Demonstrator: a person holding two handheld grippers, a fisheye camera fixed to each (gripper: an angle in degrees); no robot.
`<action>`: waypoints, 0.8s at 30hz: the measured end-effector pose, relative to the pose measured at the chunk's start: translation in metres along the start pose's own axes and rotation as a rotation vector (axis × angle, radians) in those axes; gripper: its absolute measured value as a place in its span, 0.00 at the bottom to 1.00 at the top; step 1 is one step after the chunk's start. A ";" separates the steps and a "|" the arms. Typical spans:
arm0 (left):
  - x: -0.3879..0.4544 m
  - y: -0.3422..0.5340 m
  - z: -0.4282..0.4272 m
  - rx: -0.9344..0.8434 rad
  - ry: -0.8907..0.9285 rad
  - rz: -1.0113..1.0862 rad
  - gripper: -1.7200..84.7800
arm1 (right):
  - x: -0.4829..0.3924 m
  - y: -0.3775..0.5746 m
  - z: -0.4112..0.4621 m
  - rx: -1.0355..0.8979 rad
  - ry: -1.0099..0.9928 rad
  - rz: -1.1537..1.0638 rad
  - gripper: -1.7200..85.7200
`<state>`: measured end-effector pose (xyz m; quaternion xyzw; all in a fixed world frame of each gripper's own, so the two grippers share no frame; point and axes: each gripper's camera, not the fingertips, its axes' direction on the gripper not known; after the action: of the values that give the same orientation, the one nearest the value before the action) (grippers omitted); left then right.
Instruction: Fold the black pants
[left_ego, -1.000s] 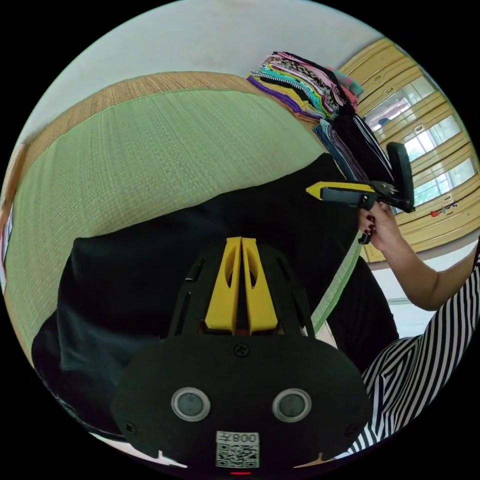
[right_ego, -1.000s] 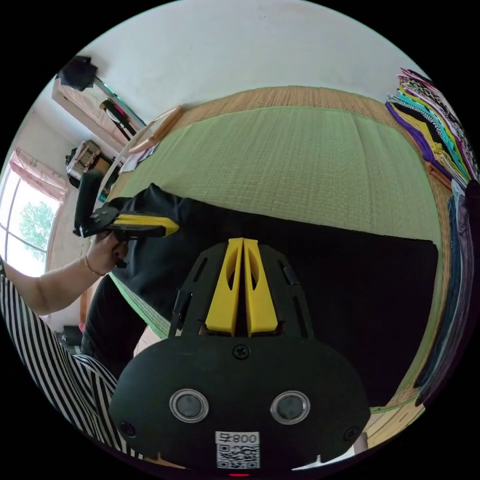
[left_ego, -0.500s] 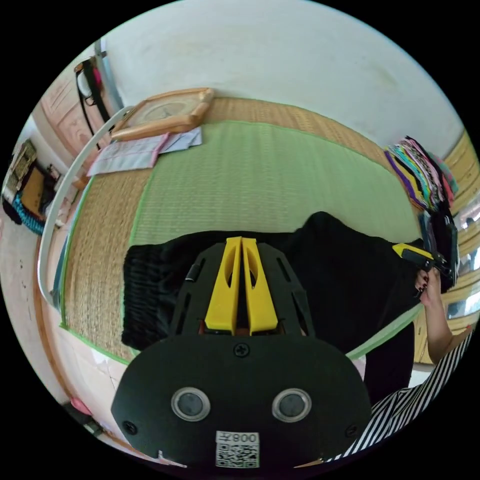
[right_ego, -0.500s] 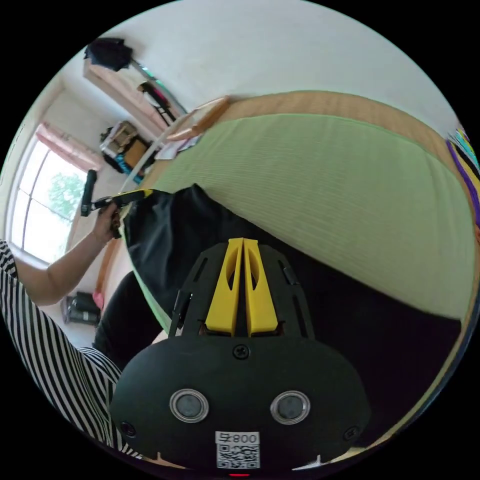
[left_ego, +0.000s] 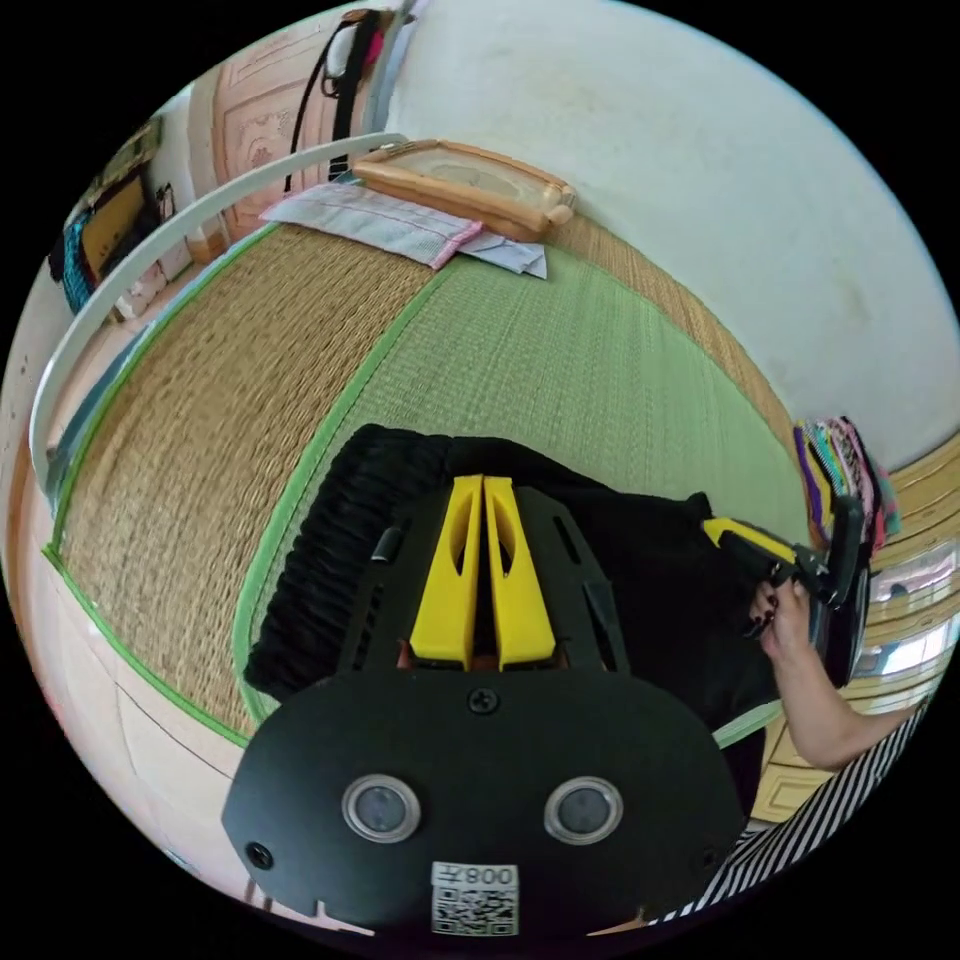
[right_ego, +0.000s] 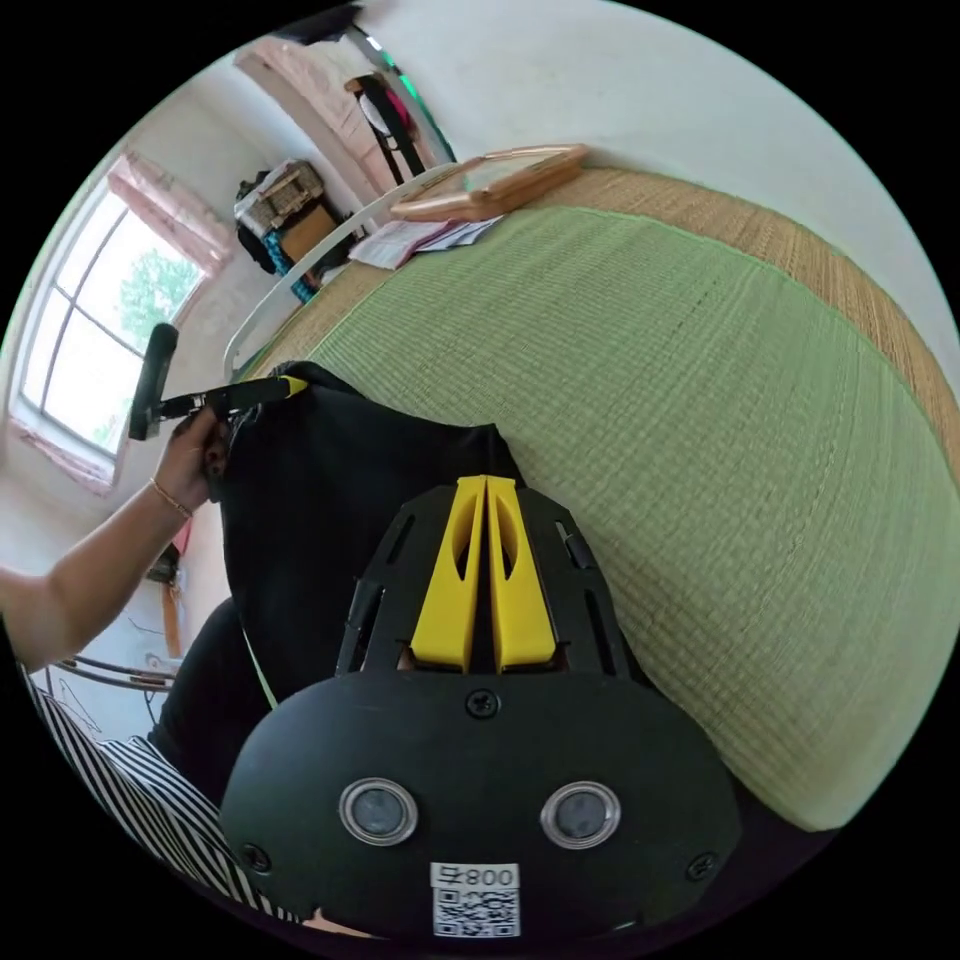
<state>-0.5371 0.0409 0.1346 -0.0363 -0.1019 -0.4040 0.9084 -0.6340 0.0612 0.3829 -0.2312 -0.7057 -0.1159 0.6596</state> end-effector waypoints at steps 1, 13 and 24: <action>-0.003 0.001 0.000 0.013 0.019 -0.017 0.02 | 0.001 0.001 0.001 0.001 -0.001 0.004 0.02; -0.016 0.003 -0.020 0.038 -0.010 -0.055 0.02 | 0.010 0.020 0.003 -0.002 -0.050 0.043 0.02; 0.054 0.045 -0.038 -0.023 0.227 0.107 0.02 | 0.010 0.183 -0.049 -0.053 -0.048 0.129 0.02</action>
<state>-0.4625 0.0256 0.1095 -0.0059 0.0083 -0.3576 0.9338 -0.5034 0.1978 0.3717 -0.2964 -0.7017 -0.0864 0.6421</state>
